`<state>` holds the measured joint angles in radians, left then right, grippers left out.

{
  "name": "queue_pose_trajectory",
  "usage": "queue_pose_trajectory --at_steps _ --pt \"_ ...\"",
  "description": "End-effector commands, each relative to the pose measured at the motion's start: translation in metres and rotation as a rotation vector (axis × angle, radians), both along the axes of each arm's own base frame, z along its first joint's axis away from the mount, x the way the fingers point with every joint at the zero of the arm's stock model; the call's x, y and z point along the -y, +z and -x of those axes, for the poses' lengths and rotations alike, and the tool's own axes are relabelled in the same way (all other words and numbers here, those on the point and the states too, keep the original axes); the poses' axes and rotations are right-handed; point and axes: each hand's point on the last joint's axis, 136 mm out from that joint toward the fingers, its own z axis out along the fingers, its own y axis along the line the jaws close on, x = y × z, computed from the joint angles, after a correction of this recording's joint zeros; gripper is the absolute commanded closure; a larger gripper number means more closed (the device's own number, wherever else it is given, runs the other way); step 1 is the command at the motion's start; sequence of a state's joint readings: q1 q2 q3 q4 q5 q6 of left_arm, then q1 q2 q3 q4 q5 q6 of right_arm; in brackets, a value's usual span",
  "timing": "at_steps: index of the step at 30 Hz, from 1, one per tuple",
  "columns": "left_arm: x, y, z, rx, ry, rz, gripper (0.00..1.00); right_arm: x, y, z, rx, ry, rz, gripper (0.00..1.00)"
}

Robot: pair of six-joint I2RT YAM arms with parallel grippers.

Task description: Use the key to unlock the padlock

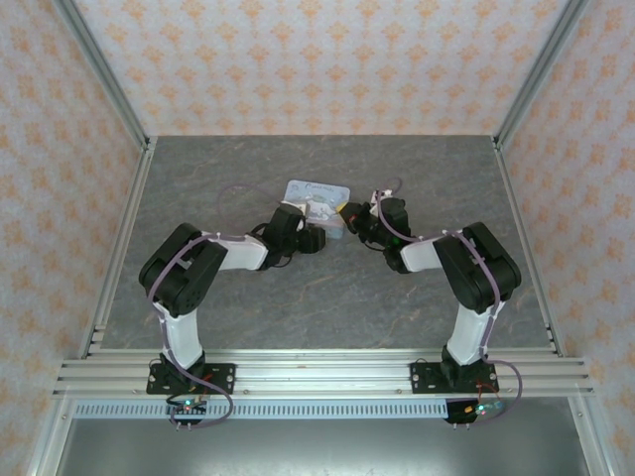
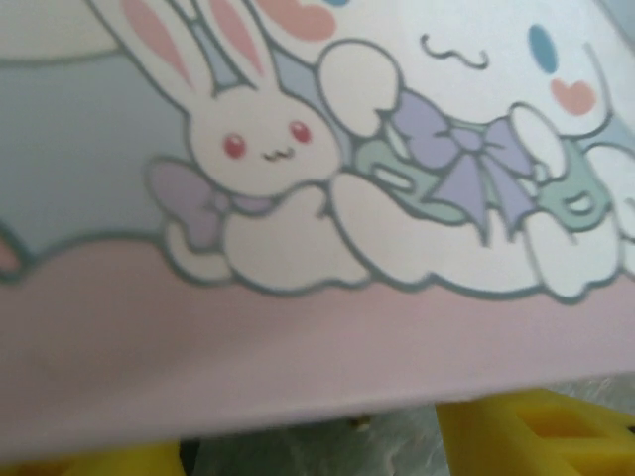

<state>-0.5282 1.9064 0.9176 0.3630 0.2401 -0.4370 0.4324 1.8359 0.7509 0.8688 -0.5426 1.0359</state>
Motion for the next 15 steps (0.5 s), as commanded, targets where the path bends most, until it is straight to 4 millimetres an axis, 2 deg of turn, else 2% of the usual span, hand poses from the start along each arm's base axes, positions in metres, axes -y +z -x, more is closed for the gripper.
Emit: queue_pose_trajectory --at_steps 1,7,15 --pt "0.018 -0.020 -0.002 -0.029 -0.044 0.075 0.36 0.000 -0.020 0.001 -0.049 0.016 0.041 1.00" --pt "0.032 -0.023 -0.007 -0.026 -0.063 0.147 0.39 0.000 -0.030 0.001 -0.069 0.022 0.044 1.00" --pt "0.053 -0.001 -0.003 -0.028 -0.108 0.327 0.50 0.004 -0.035 0.002 -0.082 0.016 0.050 1.00"
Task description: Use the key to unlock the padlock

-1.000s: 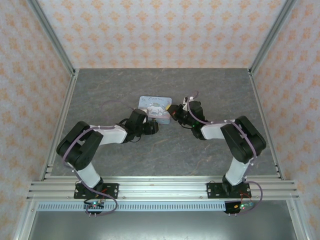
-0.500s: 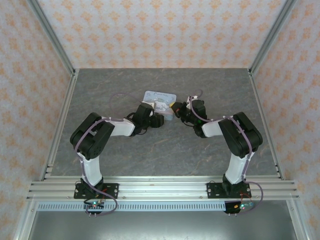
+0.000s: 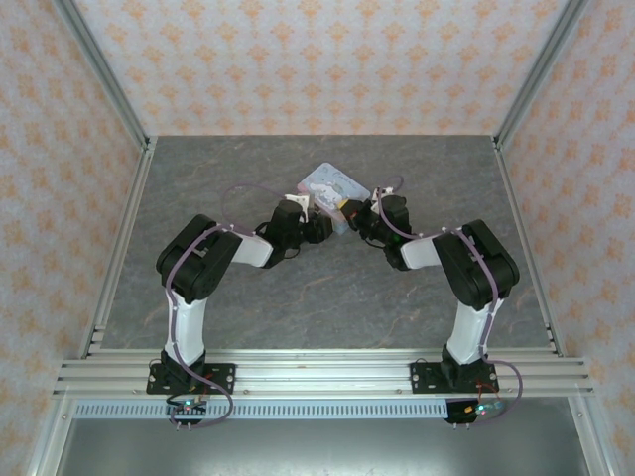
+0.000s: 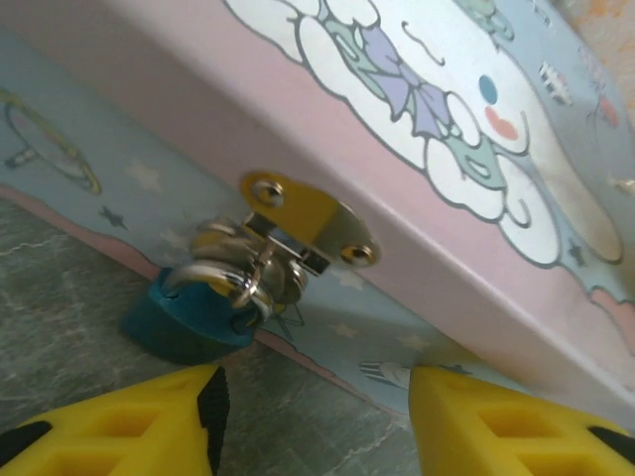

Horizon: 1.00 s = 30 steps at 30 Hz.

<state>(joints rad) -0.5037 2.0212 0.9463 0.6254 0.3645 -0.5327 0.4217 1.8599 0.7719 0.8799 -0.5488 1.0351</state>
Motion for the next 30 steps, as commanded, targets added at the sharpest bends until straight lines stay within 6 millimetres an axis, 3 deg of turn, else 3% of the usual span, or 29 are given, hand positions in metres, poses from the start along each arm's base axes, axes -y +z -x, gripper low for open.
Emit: queue_pose_trajectory --at_steps 1,5,7,10,12,16,19,22,25,26,30 --pt "0.027 -0.008 0.023 -0.085 -0.096 0.134 0.52 0.004 -0.035 0.009 -0.089 0.017 0.056 1.00" --pt "0.029 0.004 0.021 -0.082 -0.097 0.210 0.69 0.009 -0.035 0.009 -0.091 0.010 0.059 1.00" --pt "0.028 0.012 0.023 -0.074 -0.092 0.229 0.71 0.014 -0.032 0.009 -0.084 0.001 0.057 1.00" --pt "0.017 0.032 0.025 -0.047 -0.057 0.240 0.64 0.021 -0.020 0.008 -0.064 -0.010 0.045 1.00" --pt "0.006 0.052 0.026 -0.022 -0.020 0.225 0.54 0.026 -0.004 0.005 -0.038 -0.014 0.027 1.00" --pt "-0.026 0.080 0.015 0.002 0.120 0.120 0.39 0.031 0.029 0.003 0.020 -0.013 0.026 1.00" --pt "-0.047 0.100 -0.004 0.004 0.186 -0.008 0.32 0.039 0.048 0.002 0.057 -0.028 0.050 1.00" --pt "-0.057 0.105 -0.030 -0.042 0.215 -0.118 0.31 0.054 0.054 -0.003 0.063 -0.064 0.077 1.00" --pt "-0.065 0.100 -0.061 -0.076 0.222 -0.192 0.31 0.081 0.042 -0.012 0.022 -0.153 0.095 1.00" --pt "-0.067 0.091 -0.071 -0.098 0.225 -0.217 0.31 0.095 0.036 -0.015 0.005 -0.199 0.107 1.00" --pt "-0.074 0.087 -0.111 -0.117 0.212 -0.286 0.31 0.139 0.007 -0.021 -0.098 -0.349 0.149 1.00"
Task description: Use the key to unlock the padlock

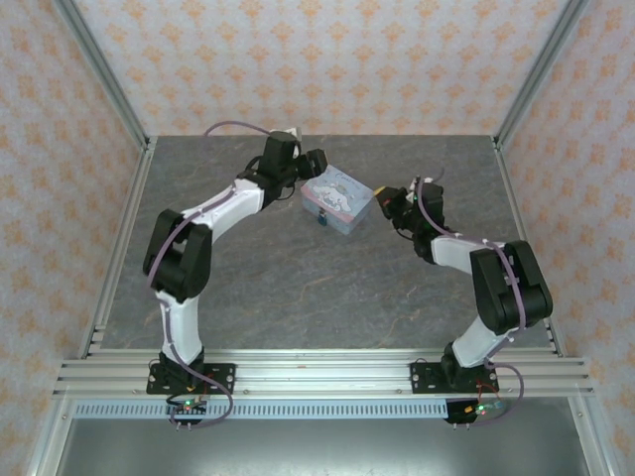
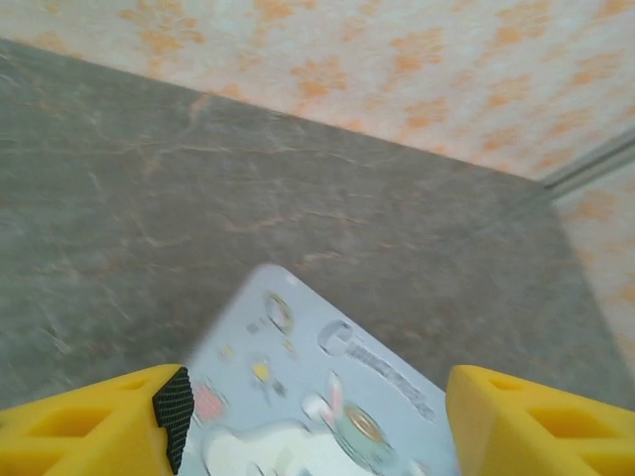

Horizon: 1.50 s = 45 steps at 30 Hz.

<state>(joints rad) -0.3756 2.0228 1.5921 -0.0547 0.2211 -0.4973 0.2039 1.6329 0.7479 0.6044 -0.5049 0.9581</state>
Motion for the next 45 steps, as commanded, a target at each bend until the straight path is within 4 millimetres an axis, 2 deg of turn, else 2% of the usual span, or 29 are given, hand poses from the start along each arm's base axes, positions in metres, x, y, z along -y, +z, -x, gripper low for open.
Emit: queue_pose_trajectory --at_steps 1,3,5,9,11,14,21,24,28,34,36,39,41,43,45 --pt "-0.021 -0.043 -0.006 -0.163 -0.017 -0.171 0.31 0.036 -0.029 -0.003 -0.095 -0.137 0.052 1.00" --pt "-0.021 -0.049 -0.019 -0.195 -0.043 -0.198 0.31 0.044 -0.044 -0.006 -0.143 -0.164 0.069 1.00" --pt "-0.017 -0.052 -0.028 -0.214 -0.080 -0.204 0.31 0.044 -0.055 -0.012 -0.170 -0.166 0.076 1.00" --pt "-0.003 -0.058 -0.030 -0.229 -0.167 -0.179 0.31 0.039 -0.079 -0.024 -0.255 -0.153 0.091 1.00" --pt "0.003 -0.062 -0.026 -0.238 -0.199 -0.163 0.31 0.031 -0.083 -0.030 -0.271 -0.129 0.092 1.00" --pt "0.010 -0.065 -0.019 -0.256 -0.237 -0.127 0.31 0.015 -0.080 -0.037 -0.269 -0.084 0.104 1.00" --pt "0.027 -0.060 0.005 -0.249 -0.286 0.025 0.31 -0.021 -0.066 -0.042 -0.256 0.002 0.139 1.00" --pt "0.028 -0.057 0.024 -0.245 -0.287 0.048 0.31 -0.032 -0.065 -0.038 -0.258 0.036 0.144 1.00" --pt "0.026 -0.053 0.060 -0.240 -0.269 0.072 0.31 -0.048 -0.063 -0.028 -0.254 0.078 0.147 1.00" --pt "0.007 -0.060 0.119 -0.260 -0.122 0.125 0.30 -0.066 -0.060 -0.007 -0.239 0.122 0.149 1.00" --pt "-0.016 -0.068 0.129 -0.270 -0.002 0.085 0.28 -0.062 -0.060 -0.002 -0.239 0.114 0.167 1.00" --pt "-0.062 -0.068 0.133 -0.244 0.163 0.020 0.23 -0.037 -0.061 0.000 -0.241 0.049 0.244 1.00" --pt "-0.085 -0.058 0.137 -0.210 0.228 0.001 0.22 -0.014 -0.054 0.001 -0.233 -0.015 0.289 1.00" --pt "-0.093 -0.045 0.144 -0.175 0.241 -0.009 0.21 0.002 -0.046 0.003 -0.214 -0.055 0.293 1.00" --pt "-0.093 -0.035 0.155 -0.159 0.215 0.001 0.21 0.011 -0.032 0.006 -0.186 -0.069 0.280 1.00"
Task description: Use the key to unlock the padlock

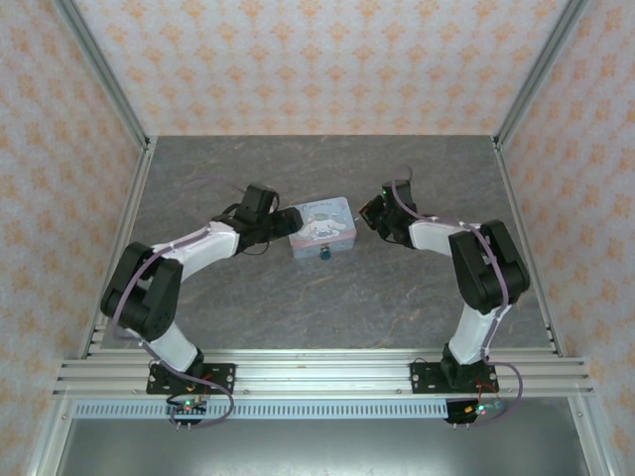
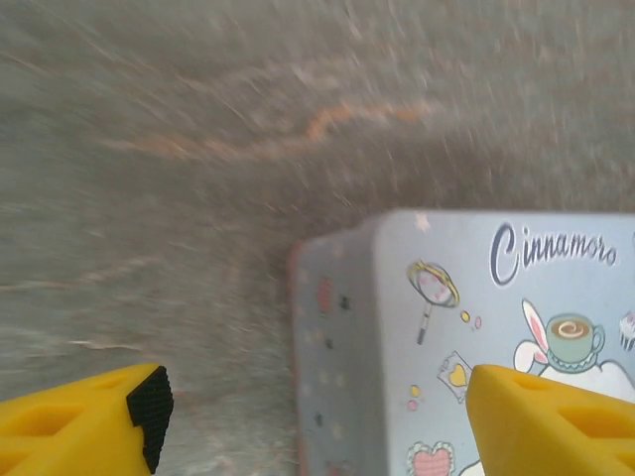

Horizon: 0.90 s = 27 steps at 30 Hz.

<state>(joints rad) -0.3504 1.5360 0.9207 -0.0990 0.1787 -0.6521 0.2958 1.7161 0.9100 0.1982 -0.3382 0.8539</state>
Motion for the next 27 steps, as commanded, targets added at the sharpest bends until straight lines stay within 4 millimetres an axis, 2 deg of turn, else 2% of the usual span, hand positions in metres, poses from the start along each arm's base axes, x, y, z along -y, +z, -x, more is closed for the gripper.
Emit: queue_pose_trajectory --at_steps 1,3,6,10,14,16,23,27 --pt "-0.007 0.032 0.009 0.100 0.021 0.007 0.21 0.023 0.033 0.000 0.094 -0.041 0.031 1.00" --pt "0.008 0.040 0.024 0.122 -0.054 0.053 0.21 0.013 0.052 0.002 0.136 0.014 -0.005 1.00" --pt "0.037 0.045 0.048 0.142 -0.183 0.096 0.20 -0.016 0.076 0.004 0.193 0.120 -0.101 1.00" --pt "0.077 0.041 0.073 0.158 -0.314 0.110 0.17 -0.057 0.086 0.010 0.203 0.235 -0.172 1.00" --pt "0.104 0.023 0.081 0.150 -0.379 0.106 0.16 -0.088 0.080 0.014 0.208 0.295 -0.231 1.00" --pt "0.116 0.013 0.081 0.147 -0.405 0.111 0.14 -0.097 0.074 0.016 0.202 0.315 -0.243 1.00" --pt "0.146 -0.020 0.073 0.134 -0.480 0.054 0.14 -0.104 0.055 0.016 0.175 0.309 -0.269 1.00" --pt "0.152 -0.036 0.068 0.125 -0.488 0.032 0.16 -0.108 0.049 0.016 0.167 0.312 -0.288 1.00"
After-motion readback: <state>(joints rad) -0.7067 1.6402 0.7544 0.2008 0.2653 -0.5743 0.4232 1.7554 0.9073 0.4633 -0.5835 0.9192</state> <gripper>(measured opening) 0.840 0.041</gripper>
